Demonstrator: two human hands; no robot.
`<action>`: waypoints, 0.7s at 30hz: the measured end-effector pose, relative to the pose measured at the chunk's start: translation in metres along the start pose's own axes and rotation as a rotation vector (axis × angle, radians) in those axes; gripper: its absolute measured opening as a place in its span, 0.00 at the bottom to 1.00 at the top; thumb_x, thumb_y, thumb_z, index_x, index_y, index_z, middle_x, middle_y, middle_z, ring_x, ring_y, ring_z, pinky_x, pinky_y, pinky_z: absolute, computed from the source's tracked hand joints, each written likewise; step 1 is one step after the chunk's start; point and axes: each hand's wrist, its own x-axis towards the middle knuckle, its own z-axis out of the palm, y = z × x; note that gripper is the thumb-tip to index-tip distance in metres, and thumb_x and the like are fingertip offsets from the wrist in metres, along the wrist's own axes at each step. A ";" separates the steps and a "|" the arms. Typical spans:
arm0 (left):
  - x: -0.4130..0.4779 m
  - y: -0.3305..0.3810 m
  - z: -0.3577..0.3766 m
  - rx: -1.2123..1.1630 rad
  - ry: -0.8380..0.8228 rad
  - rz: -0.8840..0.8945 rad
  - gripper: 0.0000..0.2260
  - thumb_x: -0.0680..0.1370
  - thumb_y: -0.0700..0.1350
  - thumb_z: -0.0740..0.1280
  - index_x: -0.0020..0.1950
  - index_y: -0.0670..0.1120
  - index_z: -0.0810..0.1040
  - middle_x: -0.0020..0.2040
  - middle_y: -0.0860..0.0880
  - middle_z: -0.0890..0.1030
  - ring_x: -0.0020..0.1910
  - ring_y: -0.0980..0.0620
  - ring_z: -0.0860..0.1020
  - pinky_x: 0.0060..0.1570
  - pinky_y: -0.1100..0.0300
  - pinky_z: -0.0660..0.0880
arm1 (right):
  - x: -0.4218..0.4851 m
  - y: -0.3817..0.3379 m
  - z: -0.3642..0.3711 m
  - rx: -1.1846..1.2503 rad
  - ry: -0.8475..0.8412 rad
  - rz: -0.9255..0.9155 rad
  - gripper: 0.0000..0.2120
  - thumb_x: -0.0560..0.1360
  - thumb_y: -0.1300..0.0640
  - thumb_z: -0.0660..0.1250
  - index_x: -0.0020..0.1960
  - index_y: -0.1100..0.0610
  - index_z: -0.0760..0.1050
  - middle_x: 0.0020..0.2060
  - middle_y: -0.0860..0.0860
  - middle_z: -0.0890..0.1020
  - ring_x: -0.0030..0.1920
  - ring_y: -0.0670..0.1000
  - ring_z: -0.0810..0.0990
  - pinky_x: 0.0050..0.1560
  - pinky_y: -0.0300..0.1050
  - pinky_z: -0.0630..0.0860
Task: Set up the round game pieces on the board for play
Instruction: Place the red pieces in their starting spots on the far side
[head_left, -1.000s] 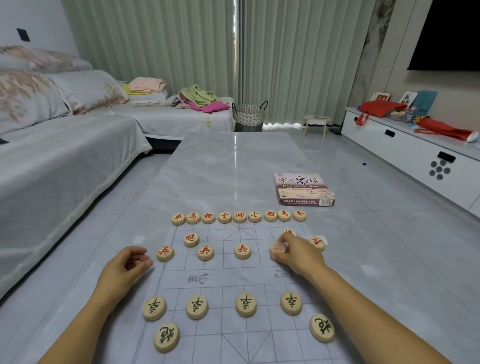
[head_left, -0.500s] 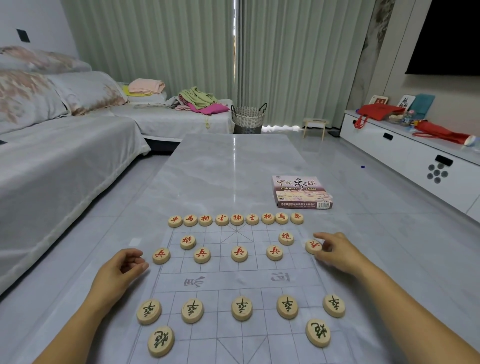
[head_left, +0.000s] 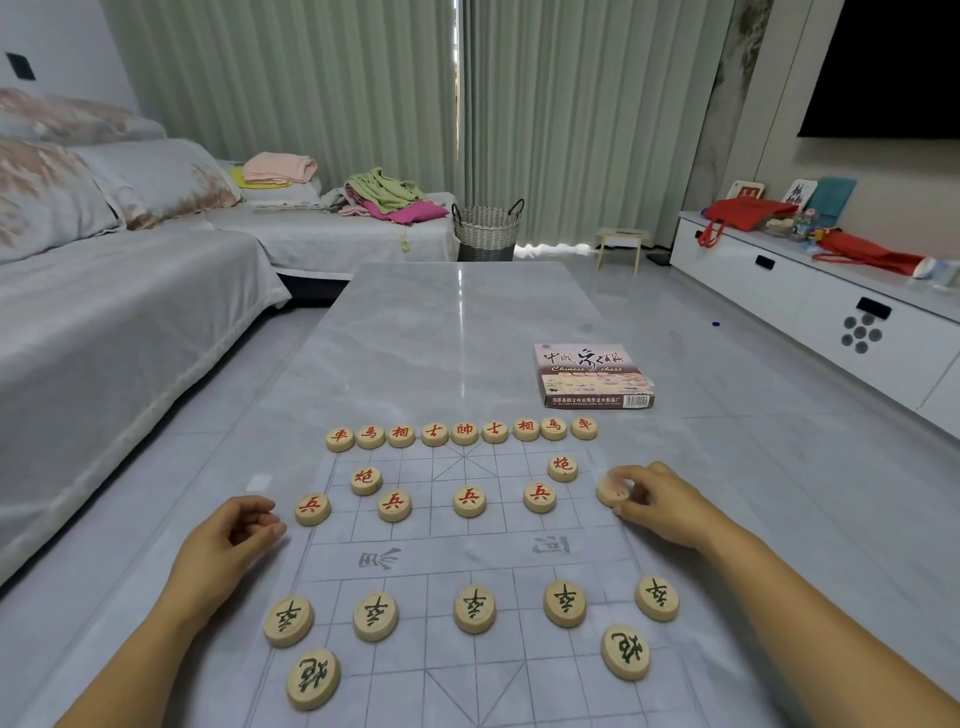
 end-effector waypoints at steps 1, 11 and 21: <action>0.000 0.000 0.000 0.001 0.000 0.000 0.10 0.74 0.38 0.68 0.54 0.44 0.75 0.46 0.45 0.80 0.46 0.47 0.77 0.43 0.63 0.71 | 0.001 -0.001 0.001 0.000 0.024 0.010 0.22 0.73 0.48 0.66 0.66 0.49 0.68 0.51 0.48 0.69 0.49 0.48 0.72 0.51 0.40 0.70; 0.000 0.001 0.000 -0.012 -0.001 -0.016 0.10 0.74 0.38 0.68 0.54 0.43 0.75 0.46 0.44 0.80 0.46 0.47 0.77 0.43 0.62 0.71 | -0.003 -0.001 0.015 0.016 0.160 0.002 0.28 0.69 0.41 0.68 0.66 0.48 0.67 0.54 0.51 0.74 0.55 0.53 0.75 0.55 0.48 0.72; -0.001 0.002 0.000 0.005 -0.006 -0.017 0.10 0.74 0.38 0.69 0.54 0.44 0.75 0.46 0.45 0.80 0.46 0.48 0.77 0.44 0.61 0.71 | -0.004 0.000 0.022 0.072 0.247 0.002 0.19 0.70 0.44 0.69 0.58 0.48 0.74 0.46 0.49 0.73 0.51 0.52 0.75 0.53 0.46 0.70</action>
